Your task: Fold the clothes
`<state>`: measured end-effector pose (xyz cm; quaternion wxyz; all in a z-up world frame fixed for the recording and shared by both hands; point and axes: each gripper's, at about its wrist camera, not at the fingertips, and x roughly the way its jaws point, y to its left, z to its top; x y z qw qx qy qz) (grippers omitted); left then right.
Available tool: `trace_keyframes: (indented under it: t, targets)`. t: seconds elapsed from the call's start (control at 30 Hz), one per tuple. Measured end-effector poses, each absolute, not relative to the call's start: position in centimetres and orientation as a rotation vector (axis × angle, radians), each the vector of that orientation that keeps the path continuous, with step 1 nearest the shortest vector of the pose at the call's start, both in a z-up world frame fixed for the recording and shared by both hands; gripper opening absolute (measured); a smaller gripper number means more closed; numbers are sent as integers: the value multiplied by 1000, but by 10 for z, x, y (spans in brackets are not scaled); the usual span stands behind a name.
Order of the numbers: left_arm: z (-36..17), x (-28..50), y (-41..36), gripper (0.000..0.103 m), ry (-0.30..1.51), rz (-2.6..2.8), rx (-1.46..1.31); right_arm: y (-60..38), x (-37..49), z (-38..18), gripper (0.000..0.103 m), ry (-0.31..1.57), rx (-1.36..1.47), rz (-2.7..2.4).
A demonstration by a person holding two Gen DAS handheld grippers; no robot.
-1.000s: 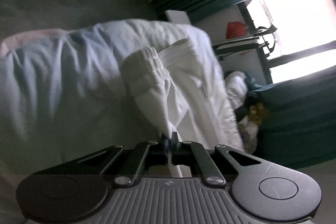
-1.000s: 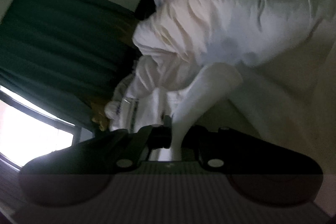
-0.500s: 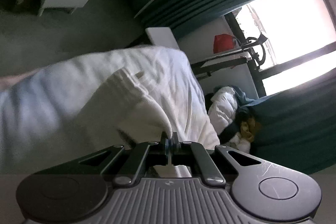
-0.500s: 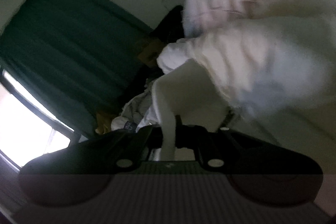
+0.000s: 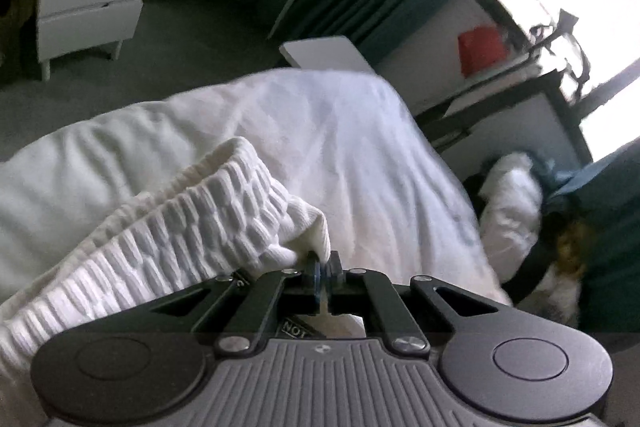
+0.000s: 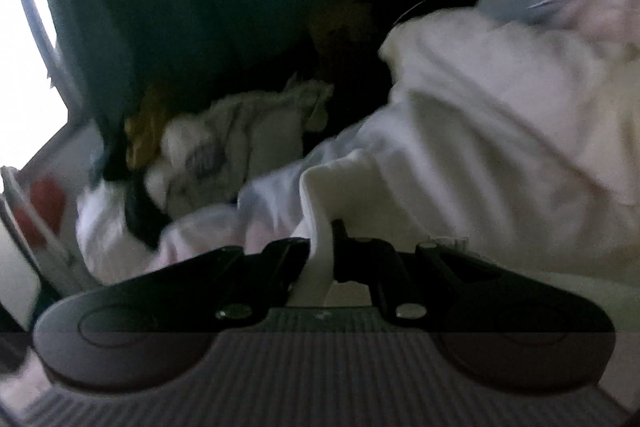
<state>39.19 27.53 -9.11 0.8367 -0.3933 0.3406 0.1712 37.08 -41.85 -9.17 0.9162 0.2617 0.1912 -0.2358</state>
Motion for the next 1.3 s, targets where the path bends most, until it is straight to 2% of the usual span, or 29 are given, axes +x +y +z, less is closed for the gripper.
trace_keyframes:
  t: [0.13,0.2,0.27,0.3,0.37,0.4,0.43,0.47,0.6,0.63,0.77,0.87,1.03,1.13,1.23,1.3]
  targets:
    - [-86,398,274,16,725,294,-797,-422,375,-99,13,413,542,-430]
    - [-78,392,276,25,721,238,-811,-424,365,-91,22,412,587,-393]
    - [-69,382,277,41,711,184,-824,-426,355,-83,33,410,634,-356]
    - [-64,372,277,44,694,156,-825,-424,347,-78,37,408,664,-335]
    - [-51,347,274,54,653,97,-823,-421,328,-68,55,394,706,-299]
    - [-45,335,272,56,633,67,-822,-419,316,-63,61,371,709,-291]
    - [-42,320,270,60,615,51,-826,-417,302,-61,73,339,718,-286]
    - [-40,303,268,62,600,41,-833,-416,286,-59,80,307,745,-275]
    - [-36,232,258,74,546,8,-863,-419,218,-75,80,211,965,-249]
    - [-41,217,257,80,550,5,-885,-419,198,-84,80,174,1036,-249]
    - [-72,176,263,81,579,23,-1030,-414,128,-136,80,1,1324,-316]
    - [-96,161,272,81,603,65,-1161,-418,119,-166,80,70,1450,-296]
    - [-132,180,275,81,671,96,-1239,-439,133,-179,79,94,1446,-236]
    - [-152,202,272,77,694,110,-1247,-451,151,-185,79,139,1390,-198]
    - [-156,226,265,73,646,103,-1193,-457,180,-190,74,220,1305,-177]
    - [-160,241,264,71,624,104,-1195,-457,199,-189,75,232,1228,-149]
